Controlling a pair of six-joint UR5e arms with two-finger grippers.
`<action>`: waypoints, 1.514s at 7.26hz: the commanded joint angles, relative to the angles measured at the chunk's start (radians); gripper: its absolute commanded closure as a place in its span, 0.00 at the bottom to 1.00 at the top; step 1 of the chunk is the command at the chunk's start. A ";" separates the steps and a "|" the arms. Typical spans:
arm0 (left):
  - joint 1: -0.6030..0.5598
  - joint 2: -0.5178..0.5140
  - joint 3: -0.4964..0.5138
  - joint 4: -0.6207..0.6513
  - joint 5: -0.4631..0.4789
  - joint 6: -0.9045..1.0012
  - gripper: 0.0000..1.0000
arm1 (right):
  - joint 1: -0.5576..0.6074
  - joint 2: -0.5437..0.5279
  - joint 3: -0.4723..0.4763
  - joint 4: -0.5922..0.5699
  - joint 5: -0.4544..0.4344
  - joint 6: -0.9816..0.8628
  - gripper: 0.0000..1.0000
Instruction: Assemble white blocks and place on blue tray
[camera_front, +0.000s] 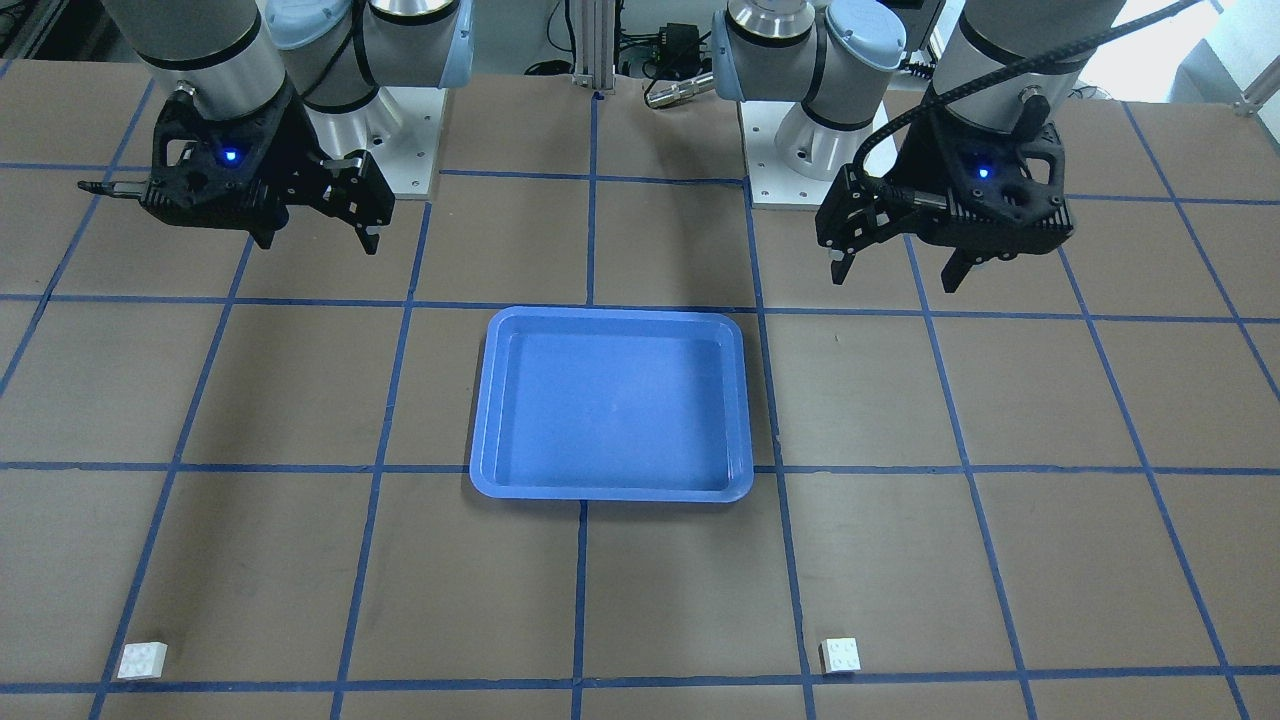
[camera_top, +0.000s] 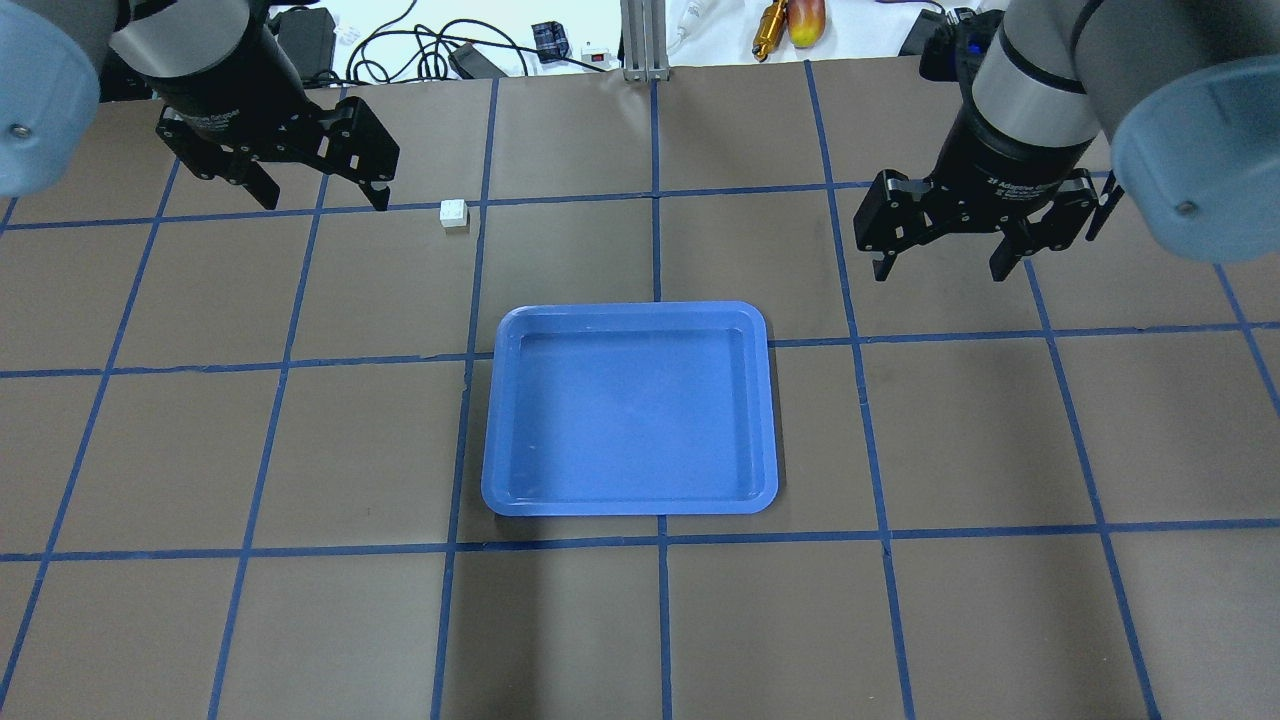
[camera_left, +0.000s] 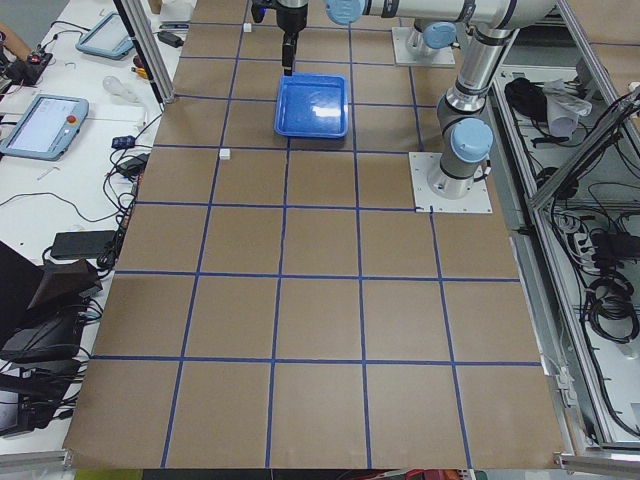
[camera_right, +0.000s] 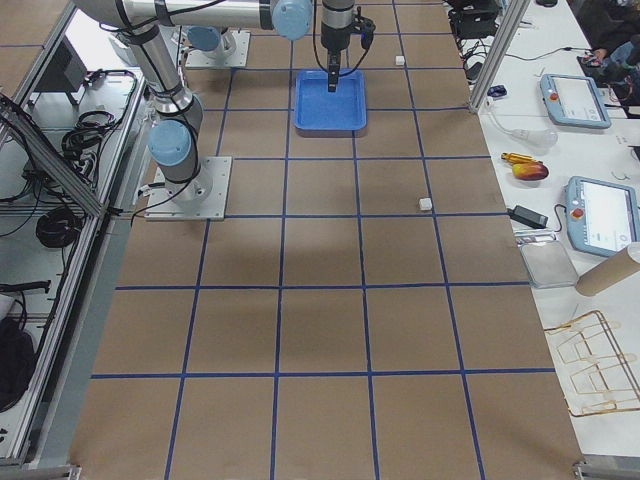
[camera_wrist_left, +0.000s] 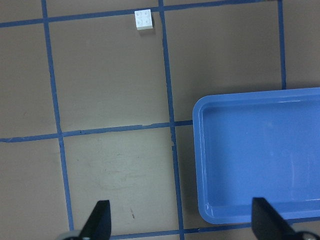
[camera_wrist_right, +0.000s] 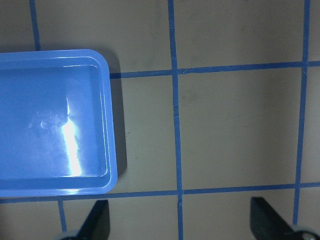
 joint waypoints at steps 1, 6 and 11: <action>0.001 -0.001 0.002 -0.009 -0.001 -0.002 0.00 | 0.001 0.000 0.004 0.004 -0.004 -0.001 0.00; 0.005 -0.193 0.015 0.143 -0.004 -0.006 0.00 | -0.009 0.008 0.004 -0.013 0.012 -0.011 0.00; 0.005 -0.499 0.095 0.348 -0.010 0.009 0.00 | -0.349 0.197 -0.051 -0.145 0.191 -1.000 0.00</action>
